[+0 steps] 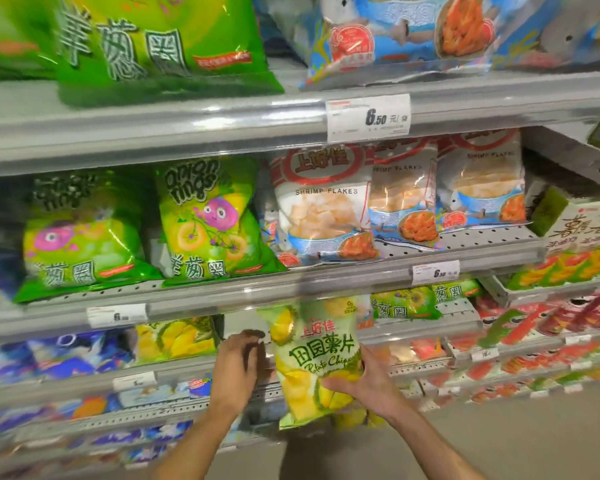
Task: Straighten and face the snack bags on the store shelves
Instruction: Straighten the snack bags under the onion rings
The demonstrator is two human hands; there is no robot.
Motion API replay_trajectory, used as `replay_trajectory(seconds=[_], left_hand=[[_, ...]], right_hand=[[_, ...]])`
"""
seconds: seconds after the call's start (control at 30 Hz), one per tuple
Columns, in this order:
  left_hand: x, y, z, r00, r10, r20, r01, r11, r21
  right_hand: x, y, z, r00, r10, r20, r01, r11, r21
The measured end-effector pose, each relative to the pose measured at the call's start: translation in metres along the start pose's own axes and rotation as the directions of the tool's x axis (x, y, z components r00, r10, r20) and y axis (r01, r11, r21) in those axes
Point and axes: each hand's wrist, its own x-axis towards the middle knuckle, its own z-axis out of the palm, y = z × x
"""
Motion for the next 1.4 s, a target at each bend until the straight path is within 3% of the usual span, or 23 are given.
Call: replay_trajectory(seconds=[0.2, 0.43, 0.67, 1.13, 1.4], left_hand=[[-0.026, -0.070, -0.048, 0.998, -0.010, 0.056, -0.011, 0.936, 0.353], [-0.027, -0.091, -0.066, 0.979, -0.028, 0.201, -0.090, 0.827, 0.554], [-0.021, -0.099, -0.060, 0.971, -0.079, 0.226, -0.058, 0.839, 0.541], [-0.022, -0.106, -0.063, 0.953, -0.087, 0.291, -0.075, 0.861, 0.503], [-0.024, -0.110, -0.069, 0.945, -0.026, 0.325, -0.142, 0.865, 0.482]], right_hand=[[0.023, -0.031, 0.070, 0.997, -0.075, 0.009, 0.075, 0.997, -0.021], [0.067, -0.074, 0.104, 0.988, -0.108, -0.112, 0.101, 0.993, -0.067], [0.095, -0.087, 0.115, 0.971, -0.050, -0.235, 0.025, 0.994, -0.110], [0.112, -0.062, 0.121, 0.995, 0.066, -0.080, -0.072, 0.995, -0.064], [0.098, -0.060, 0.125, 0.995, -0.027, -0.091, 0.009, 0.982, -0.186]])
